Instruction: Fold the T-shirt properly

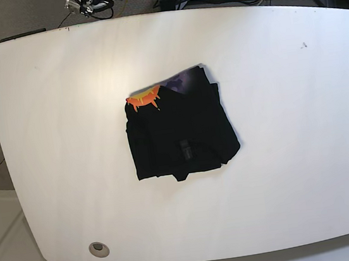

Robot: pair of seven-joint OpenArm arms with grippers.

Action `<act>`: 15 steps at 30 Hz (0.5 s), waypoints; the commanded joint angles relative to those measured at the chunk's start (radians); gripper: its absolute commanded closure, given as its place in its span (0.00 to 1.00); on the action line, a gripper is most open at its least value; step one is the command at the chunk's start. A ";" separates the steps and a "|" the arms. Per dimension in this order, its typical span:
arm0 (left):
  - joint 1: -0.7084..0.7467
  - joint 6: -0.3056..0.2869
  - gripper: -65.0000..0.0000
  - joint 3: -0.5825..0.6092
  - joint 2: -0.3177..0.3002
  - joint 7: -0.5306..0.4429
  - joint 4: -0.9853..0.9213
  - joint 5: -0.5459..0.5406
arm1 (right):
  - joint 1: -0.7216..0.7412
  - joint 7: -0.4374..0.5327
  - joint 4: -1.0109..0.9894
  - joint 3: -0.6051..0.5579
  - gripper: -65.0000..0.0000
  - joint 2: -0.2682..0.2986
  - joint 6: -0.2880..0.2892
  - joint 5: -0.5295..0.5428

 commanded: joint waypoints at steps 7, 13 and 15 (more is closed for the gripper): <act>-0.034 0.082 1.00 0.047 0.022 -0.053 -0.062 0.000 | 0.017 0.004 -0.042 -0.039 1.00 0.001 -0.006 -0.002; -0.038 0.105 1.00 0.047 0.024 -0.081 -0.067 0.000 | 0.017 0.057 -0.099 -0.039 1.00 0.001 -0.006 -0.002; -0.044 0.106 1.00 0.047 0.025 -0.085 -0.069 0.000 | 0.018 0.080 -0.122 -0.041 1.00 0.001 -0.006 -0.002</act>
